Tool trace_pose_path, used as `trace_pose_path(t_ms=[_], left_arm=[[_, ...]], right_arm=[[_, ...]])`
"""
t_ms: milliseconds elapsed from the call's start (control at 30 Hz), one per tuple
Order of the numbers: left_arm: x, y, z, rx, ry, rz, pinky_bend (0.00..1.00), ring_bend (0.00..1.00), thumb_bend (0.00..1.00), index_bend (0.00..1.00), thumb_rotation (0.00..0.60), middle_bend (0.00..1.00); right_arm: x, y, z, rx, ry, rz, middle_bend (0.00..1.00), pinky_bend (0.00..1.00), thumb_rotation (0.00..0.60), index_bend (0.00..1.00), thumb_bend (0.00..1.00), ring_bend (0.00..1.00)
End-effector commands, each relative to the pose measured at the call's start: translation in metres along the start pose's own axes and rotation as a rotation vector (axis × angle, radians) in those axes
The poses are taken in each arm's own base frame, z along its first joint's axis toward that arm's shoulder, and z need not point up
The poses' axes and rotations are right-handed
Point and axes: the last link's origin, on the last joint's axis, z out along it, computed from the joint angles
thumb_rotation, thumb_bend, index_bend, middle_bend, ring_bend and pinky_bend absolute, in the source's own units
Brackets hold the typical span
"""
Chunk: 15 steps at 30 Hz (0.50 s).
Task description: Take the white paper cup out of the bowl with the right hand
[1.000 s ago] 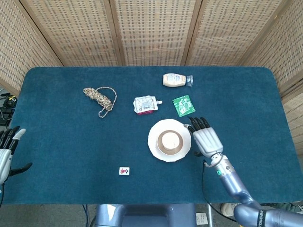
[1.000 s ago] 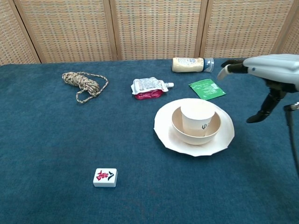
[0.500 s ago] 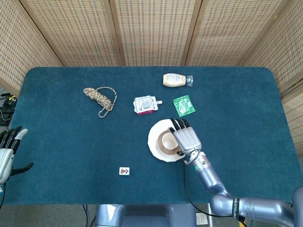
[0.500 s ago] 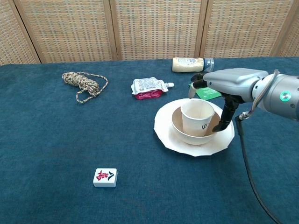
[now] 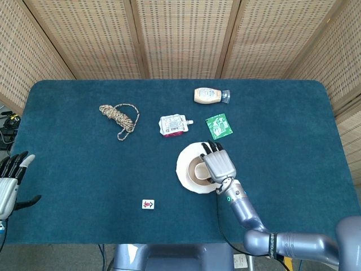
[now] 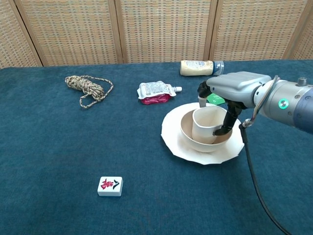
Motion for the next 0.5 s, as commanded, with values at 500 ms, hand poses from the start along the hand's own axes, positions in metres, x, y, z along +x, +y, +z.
trace_pose_path(t_ms=[500], left_arm=[[0.003, -0.003, 0.000, 0.021, 0.017, -0.004, 0.00, 0.00, 0.02, 0.00, 0.600, 0.00]], right_arm=[[0.079, 0.039, -0.025, -0.121, 0.234, 0.000, 0.22, 0.19, 0.600, 0.52, 0.39, 0.05]])
